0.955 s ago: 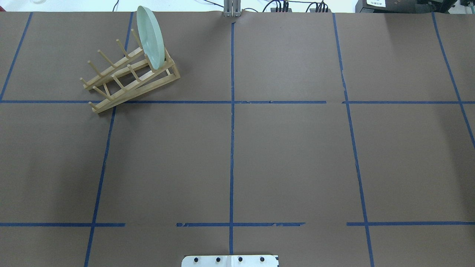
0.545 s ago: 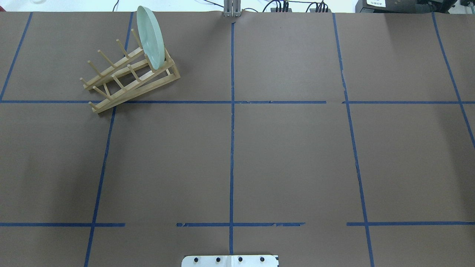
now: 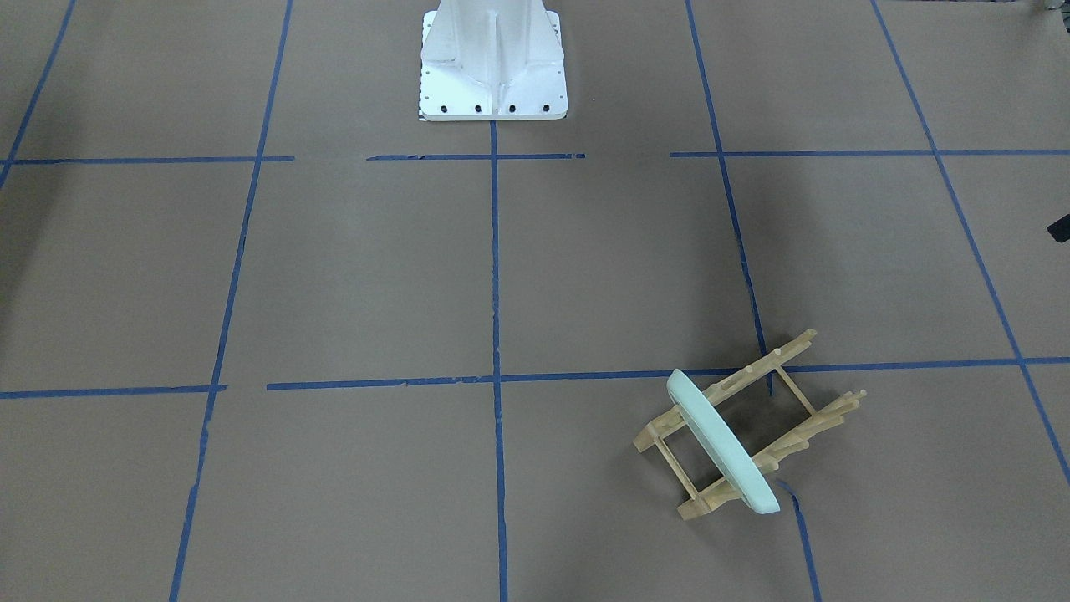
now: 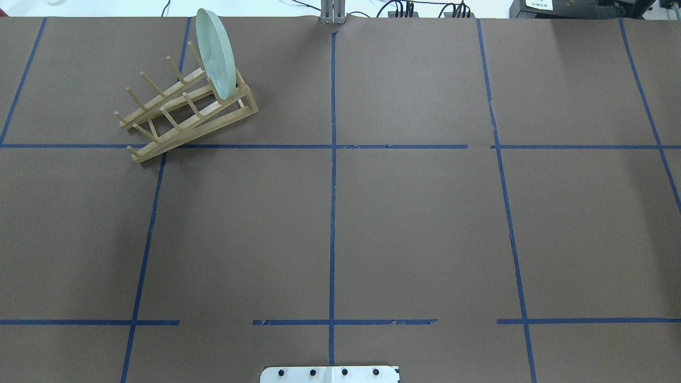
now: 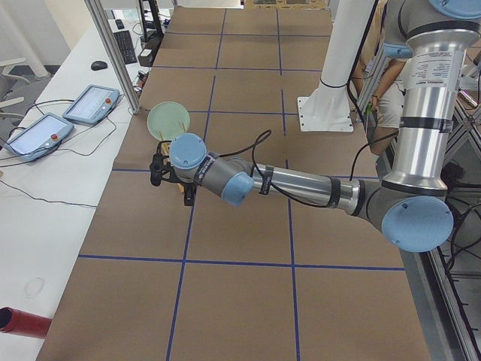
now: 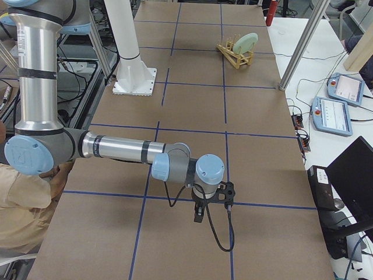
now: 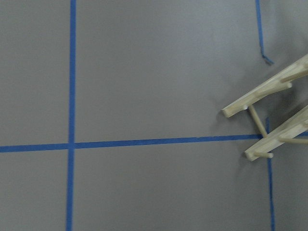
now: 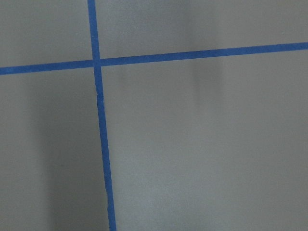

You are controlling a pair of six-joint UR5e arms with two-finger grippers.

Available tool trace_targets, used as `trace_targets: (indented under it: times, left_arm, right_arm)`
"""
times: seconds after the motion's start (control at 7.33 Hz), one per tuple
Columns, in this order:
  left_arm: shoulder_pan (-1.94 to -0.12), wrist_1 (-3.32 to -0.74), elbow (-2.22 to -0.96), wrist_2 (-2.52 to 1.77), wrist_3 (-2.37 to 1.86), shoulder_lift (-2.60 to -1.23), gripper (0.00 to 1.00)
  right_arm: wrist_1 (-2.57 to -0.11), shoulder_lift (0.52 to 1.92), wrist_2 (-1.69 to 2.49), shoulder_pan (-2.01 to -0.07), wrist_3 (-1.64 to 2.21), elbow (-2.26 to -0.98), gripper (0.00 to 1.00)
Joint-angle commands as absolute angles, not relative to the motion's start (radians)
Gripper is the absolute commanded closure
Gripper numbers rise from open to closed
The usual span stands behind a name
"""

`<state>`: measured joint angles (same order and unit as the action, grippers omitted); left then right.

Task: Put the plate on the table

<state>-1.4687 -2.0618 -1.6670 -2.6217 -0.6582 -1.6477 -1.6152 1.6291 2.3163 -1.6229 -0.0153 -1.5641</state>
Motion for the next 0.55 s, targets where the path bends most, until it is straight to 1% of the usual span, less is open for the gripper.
trace_targets:
  times: [0.0, 0.27, 0.41]
  left_arm:
    - [-1.35, -2.358, -1.664, -2.567, -1.111, -1.714, 0.0]
    - [-1.242, -2.511, -1.655, -2.449, -1.381, -1.784, 0.0]
    - [-1.157, -2.532, -1.638, -2.287, -1.584, -1.866, 0.0]
  right_arm:
    - [-1.615, 1.629, 2.316, -1.623, -0.015, -1.565, 0.0]
    - [-1.615, 1.629, 2.316, -1.623, -0.015, -1.563, 0.0]
    - [-1.615, 1.631, 2.316, -1.623, -0.015, -1.563, 0.0]
